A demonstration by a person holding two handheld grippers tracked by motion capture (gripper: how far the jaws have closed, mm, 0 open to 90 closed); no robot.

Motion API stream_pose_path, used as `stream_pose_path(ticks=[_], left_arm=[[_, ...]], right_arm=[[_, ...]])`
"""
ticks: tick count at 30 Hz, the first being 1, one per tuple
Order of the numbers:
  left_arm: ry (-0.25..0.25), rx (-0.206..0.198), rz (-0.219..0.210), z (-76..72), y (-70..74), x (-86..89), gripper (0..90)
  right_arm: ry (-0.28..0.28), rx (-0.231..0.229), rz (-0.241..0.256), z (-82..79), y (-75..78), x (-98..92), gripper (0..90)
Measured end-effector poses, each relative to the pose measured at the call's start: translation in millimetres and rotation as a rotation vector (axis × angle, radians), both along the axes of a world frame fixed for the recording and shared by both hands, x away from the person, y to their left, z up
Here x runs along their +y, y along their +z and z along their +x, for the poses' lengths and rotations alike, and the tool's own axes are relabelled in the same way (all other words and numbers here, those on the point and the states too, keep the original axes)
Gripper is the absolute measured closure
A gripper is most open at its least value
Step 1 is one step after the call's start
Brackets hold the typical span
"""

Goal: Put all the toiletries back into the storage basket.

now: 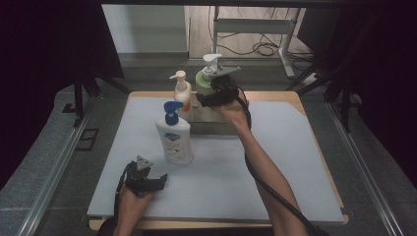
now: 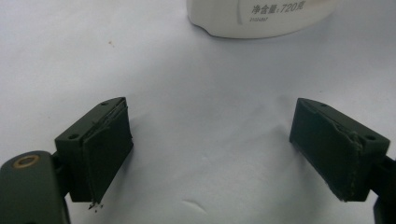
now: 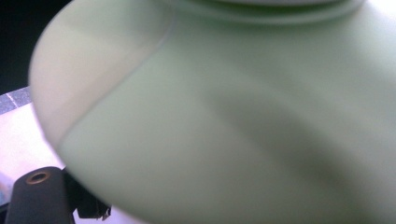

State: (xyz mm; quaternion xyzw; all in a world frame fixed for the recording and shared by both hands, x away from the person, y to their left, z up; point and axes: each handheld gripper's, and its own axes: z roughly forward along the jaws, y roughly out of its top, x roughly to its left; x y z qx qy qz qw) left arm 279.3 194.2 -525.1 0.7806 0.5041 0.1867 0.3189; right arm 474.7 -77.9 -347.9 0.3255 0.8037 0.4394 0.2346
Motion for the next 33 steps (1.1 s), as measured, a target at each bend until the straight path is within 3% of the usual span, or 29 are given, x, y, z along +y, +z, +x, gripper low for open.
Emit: stream_pose_path(ticks=[11,33], left_arm=[[0.001,0.001,-0.001,-0.1,0.0,-0.1,12.3],[-0.001,0.002,0.002,-0.2,0.1,0.1,12.3]], right_arm=[[-0.013,0.017,-0.014,13.3,-15.6,3.2,12.3],[-0.009,0.107,-0.023,23.1,-43.8,1.7,12.4]])
